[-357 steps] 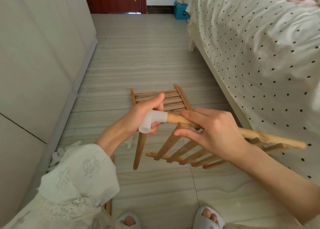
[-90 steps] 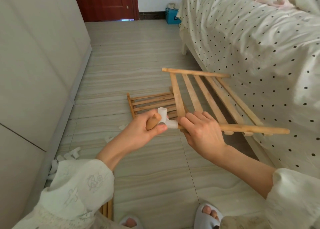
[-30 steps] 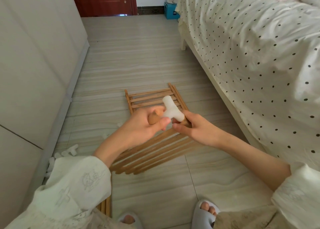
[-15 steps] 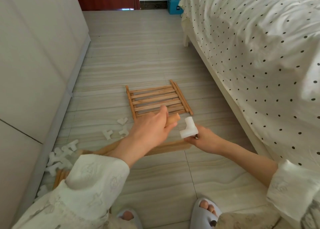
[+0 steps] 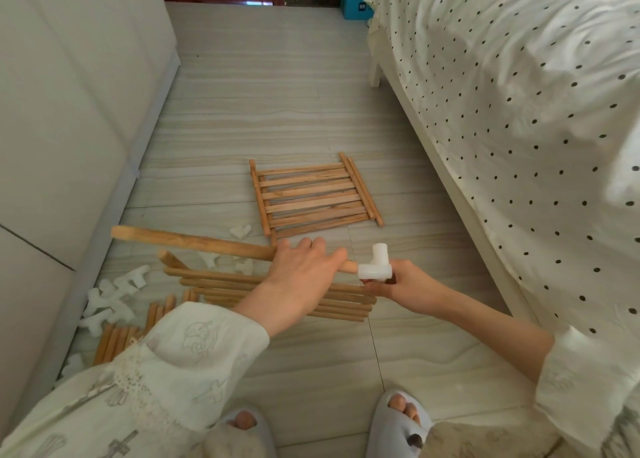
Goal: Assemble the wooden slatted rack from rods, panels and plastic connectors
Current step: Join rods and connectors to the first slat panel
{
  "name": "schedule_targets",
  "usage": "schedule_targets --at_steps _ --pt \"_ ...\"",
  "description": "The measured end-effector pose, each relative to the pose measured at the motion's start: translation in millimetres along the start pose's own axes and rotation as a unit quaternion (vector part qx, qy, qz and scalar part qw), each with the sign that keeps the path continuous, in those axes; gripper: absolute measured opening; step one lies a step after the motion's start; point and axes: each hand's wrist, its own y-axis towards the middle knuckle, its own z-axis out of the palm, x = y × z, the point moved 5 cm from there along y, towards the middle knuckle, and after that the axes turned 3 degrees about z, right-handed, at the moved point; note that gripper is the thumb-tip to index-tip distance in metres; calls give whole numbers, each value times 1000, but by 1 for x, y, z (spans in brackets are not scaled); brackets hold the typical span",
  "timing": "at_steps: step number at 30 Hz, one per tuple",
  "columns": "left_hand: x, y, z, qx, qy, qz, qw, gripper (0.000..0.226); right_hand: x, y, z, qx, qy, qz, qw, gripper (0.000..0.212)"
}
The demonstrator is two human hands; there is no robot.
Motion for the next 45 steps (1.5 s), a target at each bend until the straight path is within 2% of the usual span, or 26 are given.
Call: schedule_targets --at_steps 3,7,17,21,26,34,38,40,45 --pt "0 -2 5 -14 -37 27 999 34 -1 -2 -1 3 15 2 1000 17" --pt "-4 -3 3 -32 -46 47 997 34 -3 -4 -2 10 37 4 999 7" --pt "-8 1 8 -21 -73 26 997 31 -3 -5 -2 5 44 13 999 21" --pt "-8 0 13 -8 -148 4 989 24 -7 -5 1 20 70 26 997 14" --pt "-12 -4 2 -24 -249 -29 968 33 -5 -10 -1 22 108 37 993 25" --pt "-16 0 -13 -82 -222 -5 971 48 0 -21 -7 -6 143 31 989 17" --pt "1 4 -18 -45 -274 -3 961 33 9 -18 -20 -16 107 8 994 20" --pt "9 1 -25 -72 -253 5 965 28 14 -17 -30 -32 122 6 992 20" --pt "42 -17 -44 -193 -84 2 978 33 10 -22 -57 -31 169 15 985 20"
